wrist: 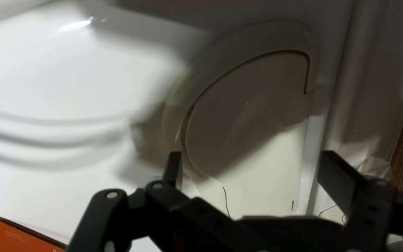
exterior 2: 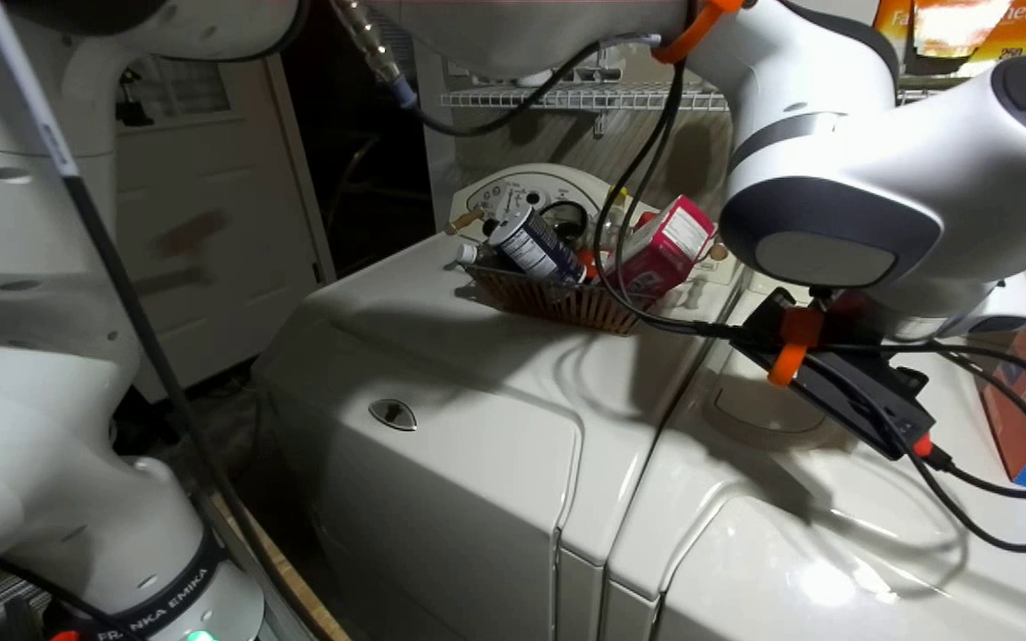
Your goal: Open the lid on the washing machine
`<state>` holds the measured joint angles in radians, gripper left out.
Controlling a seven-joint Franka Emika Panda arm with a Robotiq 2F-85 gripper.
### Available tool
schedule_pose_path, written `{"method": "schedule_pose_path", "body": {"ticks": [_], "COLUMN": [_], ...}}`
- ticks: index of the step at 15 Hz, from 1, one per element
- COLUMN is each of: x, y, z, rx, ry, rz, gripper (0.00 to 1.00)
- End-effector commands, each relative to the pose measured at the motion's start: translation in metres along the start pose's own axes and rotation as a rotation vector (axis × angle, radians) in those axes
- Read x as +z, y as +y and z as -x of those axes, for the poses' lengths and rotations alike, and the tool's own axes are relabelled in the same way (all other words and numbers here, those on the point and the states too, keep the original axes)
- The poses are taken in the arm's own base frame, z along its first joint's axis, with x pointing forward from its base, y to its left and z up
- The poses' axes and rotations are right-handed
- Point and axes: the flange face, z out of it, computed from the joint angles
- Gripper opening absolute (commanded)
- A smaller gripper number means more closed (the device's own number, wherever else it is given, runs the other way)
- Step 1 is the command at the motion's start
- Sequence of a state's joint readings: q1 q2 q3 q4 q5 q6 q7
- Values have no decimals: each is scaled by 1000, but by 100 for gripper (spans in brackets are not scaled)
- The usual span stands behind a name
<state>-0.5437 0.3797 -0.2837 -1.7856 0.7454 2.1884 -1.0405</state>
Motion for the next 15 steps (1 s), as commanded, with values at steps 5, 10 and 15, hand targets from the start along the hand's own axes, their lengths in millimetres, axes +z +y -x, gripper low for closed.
{"method": "schedule_pose_path", "body": {"ticks": [5,10,15], "x": [28,39,42], "y": [19,20,17], "z": [-14,-11,-9], "rx": [-9,15,22], "ry": [63,60,45], "rz": [-46,-87,-126], "gripper": [100,100,100]}}
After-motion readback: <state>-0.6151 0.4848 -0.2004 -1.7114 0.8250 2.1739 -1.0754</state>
